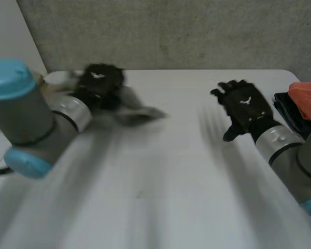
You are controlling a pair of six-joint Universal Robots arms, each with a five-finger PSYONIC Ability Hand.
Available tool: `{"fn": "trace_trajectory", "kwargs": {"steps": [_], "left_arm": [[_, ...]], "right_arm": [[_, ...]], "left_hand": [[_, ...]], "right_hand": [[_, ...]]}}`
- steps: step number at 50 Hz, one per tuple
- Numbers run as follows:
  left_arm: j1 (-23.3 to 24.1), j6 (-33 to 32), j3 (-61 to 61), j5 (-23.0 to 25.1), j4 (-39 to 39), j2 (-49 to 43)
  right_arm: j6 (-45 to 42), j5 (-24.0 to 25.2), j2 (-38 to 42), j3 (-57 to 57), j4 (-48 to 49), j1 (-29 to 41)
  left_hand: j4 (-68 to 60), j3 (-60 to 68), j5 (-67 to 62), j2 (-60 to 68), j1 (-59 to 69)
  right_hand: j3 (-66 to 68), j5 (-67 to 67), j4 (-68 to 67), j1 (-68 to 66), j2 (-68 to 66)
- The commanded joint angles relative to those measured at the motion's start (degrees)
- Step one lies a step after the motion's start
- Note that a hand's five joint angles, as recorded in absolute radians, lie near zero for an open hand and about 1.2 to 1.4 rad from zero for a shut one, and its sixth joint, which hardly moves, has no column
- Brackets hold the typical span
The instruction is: Fold the laundry.
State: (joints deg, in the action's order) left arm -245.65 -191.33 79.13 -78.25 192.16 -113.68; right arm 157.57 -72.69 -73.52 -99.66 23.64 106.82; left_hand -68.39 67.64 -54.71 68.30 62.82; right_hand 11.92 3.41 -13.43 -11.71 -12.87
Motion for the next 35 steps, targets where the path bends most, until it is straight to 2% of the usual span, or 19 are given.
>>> {"fn": "trace_trajectory", "kwargs": {"steps": [1,2,3,4,6,11,16,19,22,27,30,35], "left_arm": [[15.4,15.2,8.3,2.5,-0.5,1.3],[16.8,14.9,8.6,3.0,-0.3,0.9],[18.1,14.5,8.8,3.5,-0.1,0.7],[20.0,13.0,8.4,3.7,0.2,0.2],[20.0,11.5,8.0,3.4,0.5,0.1],[13.2,5.0,6.1,-0.7,0.3,0.1],[8.9,-1.3,6.3,-4.4,0.8,-0.1],[7.6,-6.8,6.3,-5.9,1.9,-0.3],[6.1,-11.9,6.6,-6.2,3.7,-2.0],[-0.5,-19.1,6.0,-5.4,4.5,-5.9],[-1.8,-21.2,5.4,-5.2,4.5,-8.0],[-3.0,-21.6,4.1,-4.3,4.4,-11.5]], "right_arm": [[0.2,-4.6,-0.1,2.2,-0.3,-1.0],[0.2,-4.6,-0.1,2.2,-0.3,-1.0],[0.2,-4.5,-0.1,2.3,-0.3,-1.0],[0.2,-4.5,-0.1,2.3,-0.3,-1.0],[0.2,-4.5,-0.1,2.3,-0.3,-0.9],[0.0,-3.9,-0.1,2.3,-0.9,-0.7],[-0.3,-2.6,-0.1,3.5,-5.0,-0.7],[-1.3,-0.8,-0.2,5.4,-11.5,-0.7],[-4.0,0.1,-0.3,8.9,-23.4,-0.7],[-8.8,-0.1,-0.5,11.5,-37.4,-1.0],[-12.8,-0.3,-1.1,11.2,-44.1,-1.8],[-19.0,-0.2,-2.7,6.6,-47.6,-5.0]], "left_hand": [[52.2,-51.5,48.5,-52.1,-46.6],[58.4,-57.6,54.7,-58.3,-52.8],[54.0,-53.3,50.4,-54.0,-48.5],[58.4,-57.6,54.7,-58.3,-52.8],[58.4,-57.6,54.7,-58.3,-52.8],[58.4,-57.6,54.7,-58.3,-52.8],[58.4,-57.6,54.7,-58.3,-52.8],[58.4,-57.6,54.7,-58.3,-52.8],[58.3,-57.6,54.7,-58.3,-52.8],[56.3,-55.6,52.6,-56.2,-50.8],[56.2,-55.4,52.5,-56.1,-50.6],[56.2,-55.4,52.5,-56.1,-50.6]], "right_hand": [[-1.9,-3.4,3.4,1.7,2.9],[-1.9,-3.4,3.4,1.7,2.9],[-1.9,-3.4,3.4,1.7,2.9],[-1.9,-3.4,3.4,1.7,2.9],[-1.9,-3.4,3.4,1.7,2.9],[-1.9,-3.4,3.4,1.7,2.9],[-1.9,-3.4,3.4,1.7,2.9],[-1.9,-3.4,3.4,1.7,2.9],[-1.9,-3.4,3.4,1.7,2.9],[-1.9,-3.4,3.4,1.7,2.9],[-1.9,-3.4,3.4,1.7,2.9],[1.2,-0.3,0.3,-1.4,-0.2]]}}
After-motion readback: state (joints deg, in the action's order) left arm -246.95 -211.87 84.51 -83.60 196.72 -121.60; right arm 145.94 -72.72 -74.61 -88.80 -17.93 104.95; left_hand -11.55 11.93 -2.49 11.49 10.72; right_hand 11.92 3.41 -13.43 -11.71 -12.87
